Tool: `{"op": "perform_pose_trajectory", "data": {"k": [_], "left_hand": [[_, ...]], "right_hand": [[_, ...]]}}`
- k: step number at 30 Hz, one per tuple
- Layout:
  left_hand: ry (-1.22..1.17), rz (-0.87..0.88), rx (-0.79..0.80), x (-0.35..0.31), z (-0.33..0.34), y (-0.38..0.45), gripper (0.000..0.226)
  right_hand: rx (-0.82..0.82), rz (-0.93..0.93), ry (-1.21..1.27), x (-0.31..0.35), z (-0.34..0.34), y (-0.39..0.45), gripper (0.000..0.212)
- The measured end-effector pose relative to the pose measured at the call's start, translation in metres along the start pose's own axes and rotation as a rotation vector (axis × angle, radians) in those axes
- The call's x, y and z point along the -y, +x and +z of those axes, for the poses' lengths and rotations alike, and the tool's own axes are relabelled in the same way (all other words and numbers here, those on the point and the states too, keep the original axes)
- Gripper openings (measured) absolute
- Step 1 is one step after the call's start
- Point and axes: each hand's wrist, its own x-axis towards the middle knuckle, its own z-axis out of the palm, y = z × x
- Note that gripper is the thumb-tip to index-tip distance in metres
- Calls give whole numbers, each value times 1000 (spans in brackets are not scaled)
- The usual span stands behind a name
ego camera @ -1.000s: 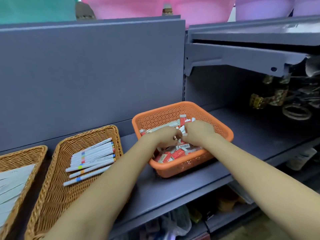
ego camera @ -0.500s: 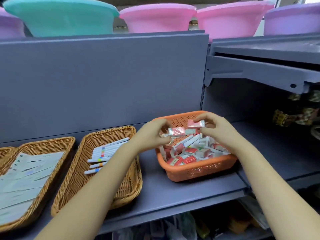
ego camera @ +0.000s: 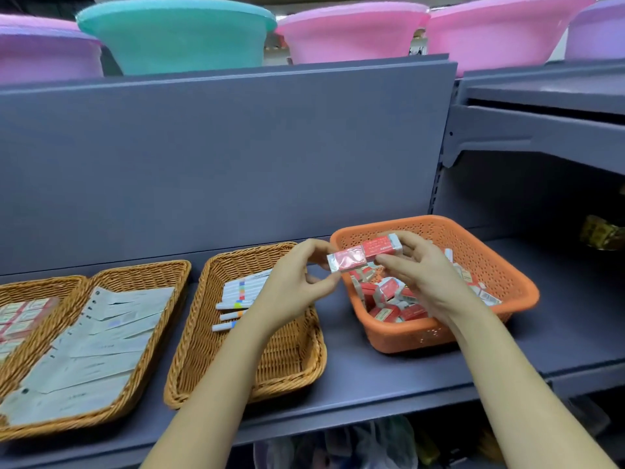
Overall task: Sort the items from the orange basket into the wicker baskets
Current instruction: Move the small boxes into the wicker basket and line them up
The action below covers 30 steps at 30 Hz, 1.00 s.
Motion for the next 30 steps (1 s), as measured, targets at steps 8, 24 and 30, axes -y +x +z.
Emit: {"op": "perform_pose_trajectory", "data": {"k": [8,24,30], "left_hand": [[-303,-305,-15,3,-41,-6,27],[-431,-468,144,38,-99,-26,19],[118,-308,72,61,-120,-36,34]], "right_hand": [[-31,-9,-38,7,51,15,23],[12,-162,-775,3,122,32,22],[128,-207,-973,-3,141,48,37]]}}
